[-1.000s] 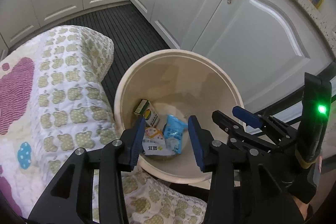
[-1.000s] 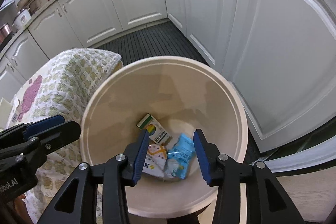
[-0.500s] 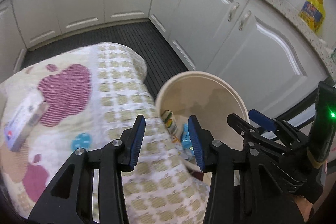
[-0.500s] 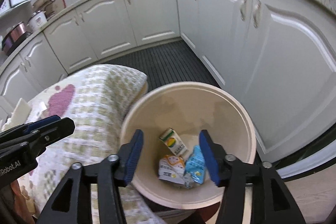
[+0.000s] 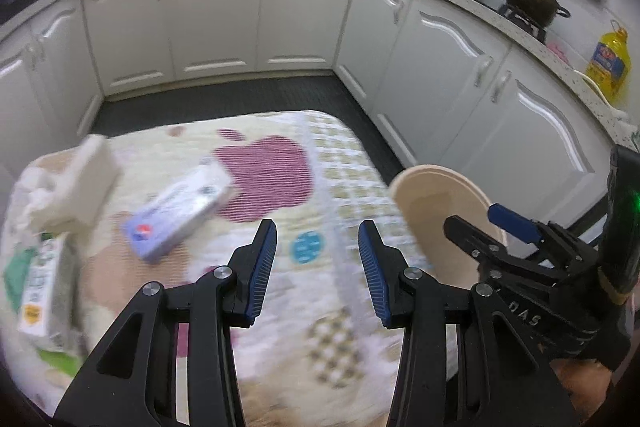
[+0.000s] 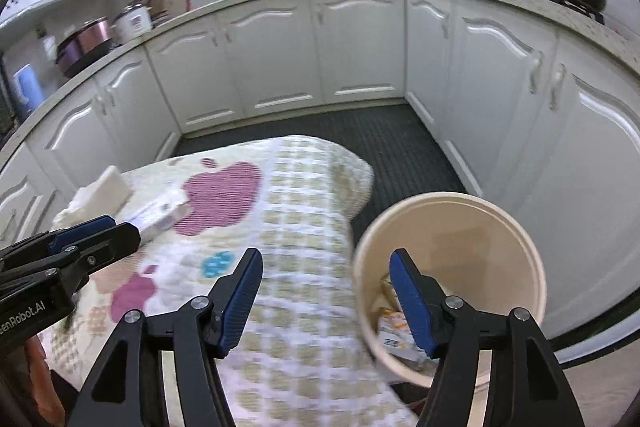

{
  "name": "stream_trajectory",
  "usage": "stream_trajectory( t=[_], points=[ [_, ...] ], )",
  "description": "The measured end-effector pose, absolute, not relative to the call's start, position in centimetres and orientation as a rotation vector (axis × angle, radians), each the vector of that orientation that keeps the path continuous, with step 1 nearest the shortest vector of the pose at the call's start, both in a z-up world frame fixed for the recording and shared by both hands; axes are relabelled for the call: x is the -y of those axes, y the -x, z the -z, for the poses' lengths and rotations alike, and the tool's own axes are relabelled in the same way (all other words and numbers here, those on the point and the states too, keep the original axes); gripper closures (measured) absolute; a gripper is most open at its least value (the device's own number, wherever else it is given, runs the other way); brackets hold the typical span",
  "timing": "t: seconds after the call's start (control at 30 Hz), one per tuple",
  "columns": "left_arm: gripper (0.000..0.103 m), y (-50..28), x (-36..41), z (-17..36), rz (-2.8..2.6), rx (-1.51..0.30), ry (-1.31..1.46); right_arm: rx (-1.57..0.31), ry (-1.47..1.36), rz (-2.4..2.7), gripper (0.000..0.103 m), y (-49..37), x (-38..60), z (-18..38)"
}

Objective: Collect trash
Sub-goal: 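Move both tools back over the table toward the milk carton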

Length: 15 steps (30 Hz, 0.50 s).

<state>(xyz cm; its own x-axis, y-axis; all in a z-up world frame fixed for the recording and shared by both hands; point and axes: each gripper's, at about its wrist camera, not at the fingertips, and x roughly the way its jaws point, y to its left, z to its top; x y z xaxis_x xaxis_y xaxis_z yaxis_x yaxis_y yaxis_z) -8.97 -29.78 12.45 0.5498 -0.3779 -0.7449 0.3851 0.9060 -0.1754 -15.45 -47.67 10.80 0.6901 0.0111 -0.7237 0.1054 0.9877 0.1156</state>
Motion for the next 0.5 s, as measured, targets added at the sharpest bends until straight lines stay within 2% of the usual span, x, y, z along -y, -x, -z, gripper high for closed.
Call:
stream_trajectory(
  t=[0.5],
  points=[
    [0.062,10.4,17.7,-13.6,0.301,-0.832,0.070,-0.793,-0.073,-0.087,0.036,14.5,37.2,-12.2]
  ],
)
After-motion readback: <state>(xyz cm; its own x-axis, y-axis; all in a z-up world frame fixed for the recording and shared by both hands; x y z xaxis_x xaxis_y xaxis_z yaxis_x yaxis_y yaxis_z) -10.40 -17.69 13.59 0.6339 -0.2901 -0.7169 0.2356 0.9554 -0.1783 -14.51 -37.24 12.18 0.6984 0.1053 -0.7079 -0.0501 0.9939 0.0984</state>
